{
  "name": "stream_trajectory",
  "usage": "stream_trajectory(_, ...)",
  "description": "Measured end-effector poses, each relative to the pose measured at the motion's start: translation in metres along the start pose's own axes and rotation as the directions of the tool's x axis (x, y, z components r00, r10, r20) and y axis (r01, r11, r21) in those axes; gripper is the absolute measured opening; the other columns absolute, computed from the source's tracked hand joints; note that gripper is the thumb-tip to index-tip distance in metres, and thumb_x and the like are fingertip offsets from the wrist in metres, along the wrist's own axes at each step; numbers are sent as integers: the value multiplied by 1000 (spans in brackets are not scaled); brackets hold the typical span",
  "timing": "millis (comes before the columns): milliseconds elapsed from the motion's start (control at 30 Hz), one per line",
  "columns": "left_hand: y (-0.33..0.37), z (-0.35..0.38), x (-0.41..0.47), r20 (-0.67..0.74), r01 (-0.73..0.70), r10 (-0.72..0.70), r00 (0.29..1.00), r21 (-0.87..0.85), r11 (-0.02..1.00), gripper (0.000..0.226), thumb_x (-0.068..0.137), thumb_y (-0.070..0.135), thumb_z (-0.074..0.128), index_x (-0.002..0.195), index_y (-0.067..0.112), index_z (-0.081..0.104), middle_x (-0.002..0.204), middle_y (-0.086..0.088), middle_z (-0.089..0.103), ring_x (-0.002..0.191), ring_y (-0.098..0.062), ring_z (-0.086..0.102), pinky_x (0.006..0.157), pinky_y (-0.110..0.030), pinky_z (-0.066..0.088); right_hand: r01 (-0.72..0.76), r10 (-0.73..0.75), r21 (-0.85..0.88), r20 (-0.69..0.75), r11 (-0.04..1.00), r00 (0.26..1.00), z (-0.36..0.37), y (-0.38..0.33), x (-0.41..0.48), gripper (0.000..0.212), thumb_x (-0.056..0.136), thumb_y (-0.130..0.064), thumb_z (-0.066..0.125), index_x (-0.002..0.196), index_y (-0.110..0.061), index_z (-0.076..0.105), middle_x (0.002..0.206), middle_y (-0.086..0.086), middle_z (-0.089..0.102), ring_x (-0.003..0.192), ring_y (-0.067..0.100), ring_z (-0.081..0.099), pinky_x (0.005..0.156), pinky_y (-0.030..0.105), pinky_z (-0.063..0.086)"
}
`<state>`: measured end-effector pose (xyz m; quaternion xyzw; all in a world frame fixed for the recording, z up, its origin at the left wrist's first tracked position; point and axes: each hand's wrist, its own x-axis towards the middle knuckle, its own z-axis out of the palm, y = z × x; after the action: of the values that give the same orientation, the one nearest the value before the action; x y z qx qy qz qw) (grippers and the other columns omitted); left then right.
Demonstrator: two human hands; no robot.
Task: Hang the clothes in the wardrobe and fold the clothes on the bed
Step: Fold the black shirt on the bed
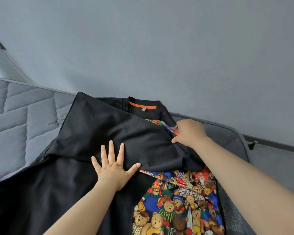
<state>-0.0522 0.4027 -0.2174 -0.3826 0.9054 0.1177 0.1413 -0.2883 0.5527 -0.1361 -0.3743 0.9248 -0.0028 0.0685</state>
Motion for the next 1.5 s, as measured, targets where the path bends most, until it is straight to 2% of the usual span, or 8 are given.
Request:
stream_trajectory(333,3,-56,-24,108,-26,40,993,-129,991,103,74,83,43,153,29,7,161,-5,-2,148,-30,0,116,-49,9,284,-301,-108,-472,953,829,-31,-49,-125,41,57,-20,87,57,-19,46,42,-6,48,34,18,40,51,21,25)
stream_trajectory(433,-19,-106,-48,-268,-147,39,963,-395,907,70,71,45,79,121,8,49,126,-11,43,118,-31,47,97,-35,39,294,-291,-75,-497,953,818,-32,-63,-156,43,58,-16,85,58,-20,43,42,-5,47,37,18,29,53,22,24)
stream_trajectory(533,-54,-148,-62,-652,-332,188,735,-103,938,90,50,30,91,124,8,45,131,-13,41,120,-35,38,103,-45,36,296,-257,-16,-542,955,800,-32,-72,-185,40,57,-16,86,60,-19,47,44,-6,47,44,16,22,55,22,21)
stream_trajectory(700,-67,-205,-59,-545,-359,565,619,444,821,136,48,36,91,154,13,8,159,-12,15,147,-35,7,113,-62,6,312,-275,-30,-558,950,783,-25,-81,-234,27,62,-29,87,74,-18,66,51,-8,56,46,17,47,59,23,24)
stream_trajectory(833,-61,-236,-61,-299,-396,615,730,548,737,93,71,23,70,149,17,20,100,-1,65,111,-25,58,116,-54,-7,275,-237,-25,-587,961,774,-34,-82,-262,19,65,-24,82,71,-18,65,50,-6,56,45,20,49,56,25,27)
stream_trajectory(1000,-92,-230,-99,-153,-487,673,724,577,655,21,75,26,60,96,24,64,93,3,65,96,-22,62,97,-33,40,197,-158,24,-509,980,846,-45,-84,-281,26,57,-16,88,69,-15,65,52,-3,60,44,26,51,53,31,43)
stream_trajectory(1233,-154,-194,-182,-229,-595,729,645,447,668,28,67,27,68,91,16,59,82,0,61,80,-26,58,70,-33,41,230,-204,-12,-506,973,838,-41,-95,-331,25,56,-12,84,67,-15,62,50,-4,57,44,26,51,55,28,40)
stream_trajectory(1500,-192,-89,-261,-1,-453,541,841,546,705,26,76,39,57,91,23,43,92,5,62,86,-19,62,71,-28,43,318,-357,-174,-275,932,893,24,-124,-409,39,34,11,64,59,-14,49,45,-3,39,38,22,37,50,27,28)
